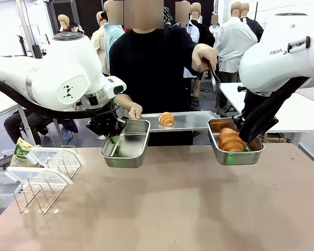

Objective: Place the bread in airtight containers.
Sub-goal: Once an object is inside an Airtight Container , place the container in the center of the table.

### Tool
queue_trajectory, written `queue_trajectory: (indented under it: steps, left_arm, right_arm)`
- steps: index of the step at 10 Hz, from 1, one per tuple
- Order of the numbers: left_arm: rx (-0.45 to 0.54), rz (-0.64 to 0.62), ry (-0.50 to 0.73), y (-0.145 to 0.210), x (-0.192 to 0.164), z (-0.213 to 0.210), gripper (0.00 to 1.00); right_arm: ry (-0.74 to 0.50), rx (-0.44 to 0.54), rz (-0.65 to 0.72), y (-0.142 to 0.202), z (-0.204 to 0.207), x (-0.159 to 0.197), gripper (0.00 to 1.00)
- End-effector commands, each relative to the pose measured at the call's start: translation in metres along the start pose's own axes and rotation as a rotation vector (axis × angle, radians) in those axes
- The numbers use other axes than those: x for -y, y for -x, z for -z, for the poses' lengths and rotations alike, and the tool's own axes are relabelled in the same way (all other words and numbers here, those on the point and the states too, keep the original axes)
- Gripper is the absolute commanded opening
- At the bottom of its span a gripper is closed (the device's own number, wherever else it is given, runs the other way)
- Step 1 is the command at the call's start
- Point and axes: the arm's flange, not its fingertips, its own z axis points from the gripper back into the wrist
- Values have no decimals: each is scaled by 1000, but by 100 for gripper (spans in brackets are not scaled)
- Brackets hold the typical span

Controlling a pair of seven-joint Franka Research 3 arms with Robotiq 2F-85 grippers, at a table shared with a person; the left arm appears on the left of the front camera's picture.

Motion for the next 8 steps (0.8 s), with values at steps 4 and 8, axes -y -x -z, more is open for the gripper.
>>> queue_trajectory:
  steps: [4,8]
  left_arm:
    - [10,7,-3,-1,-2,-4,0]
    - [10,7,-3,-1,-2,-4,0]
  right_arm:
    - [-5,8,3,0,-3,0,0]
    - [-5,8,3,0,-3,0,0]
